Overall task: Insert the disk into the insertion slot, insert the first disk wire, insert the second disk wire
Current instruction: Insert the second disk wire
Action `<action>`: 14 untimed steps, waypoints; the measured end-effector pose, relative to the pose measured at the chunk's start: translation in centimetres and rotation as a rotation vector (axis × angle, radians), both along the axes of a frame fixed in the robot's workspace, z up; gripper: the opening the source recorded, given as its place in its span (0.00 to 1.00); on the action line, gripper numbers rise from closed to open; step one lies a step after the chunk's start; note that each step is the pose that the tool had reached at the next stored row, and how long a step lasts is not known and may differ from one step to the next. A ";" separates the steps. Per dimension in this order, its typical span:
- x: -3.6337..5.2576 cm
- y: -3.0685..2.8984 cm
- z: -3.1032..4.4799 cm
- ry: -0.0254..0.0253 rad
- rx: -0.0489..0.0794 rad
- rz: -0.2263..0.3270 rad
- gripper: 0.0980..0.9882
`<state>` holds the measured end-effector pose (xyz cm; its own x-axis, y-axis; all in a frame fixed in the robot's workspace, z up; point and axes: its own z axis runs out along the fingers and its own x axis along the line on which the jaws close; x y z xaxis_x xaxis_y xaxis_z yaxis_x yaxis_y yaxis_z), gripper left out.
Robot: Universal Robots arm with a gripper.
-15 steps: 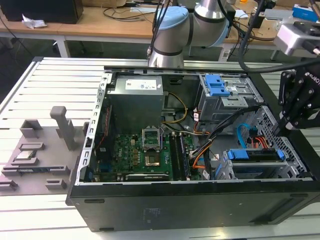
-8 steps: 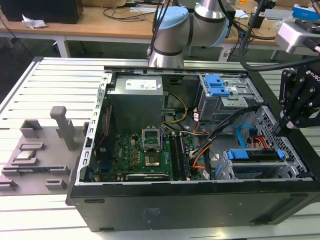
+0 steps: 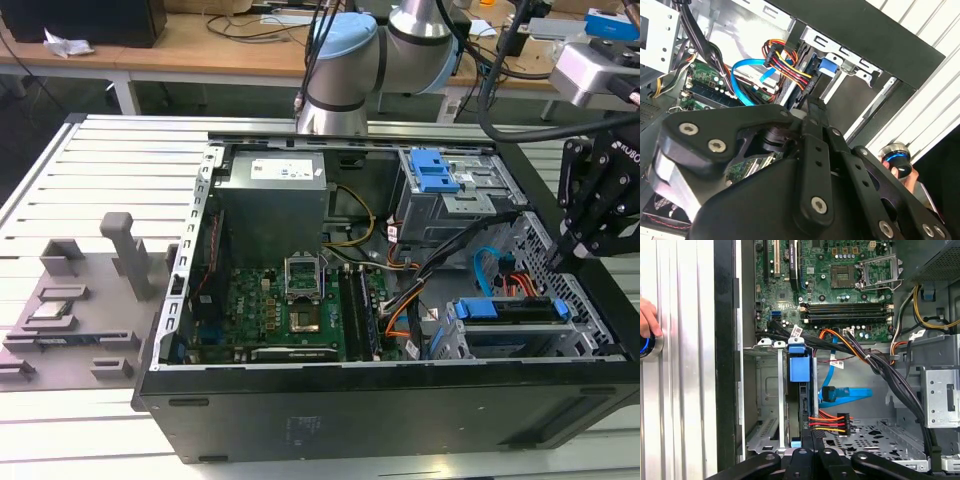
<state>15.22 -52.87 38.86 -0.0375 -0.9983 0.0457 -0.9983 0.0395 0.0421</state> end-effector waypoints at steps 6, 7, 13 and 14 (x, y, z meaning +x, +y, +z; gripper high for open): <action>-0.01 0.00 0.00 0.0000 0.000 0.000 0.23; -0.09 0.04 0.01 0.0000 0.000 0.000 0.23; -1.71 1.25 -0.55 0.0000 0.000 0.000 0.23; -2.14 1.35 -0.72 0.0000 0.000 0.001 0.23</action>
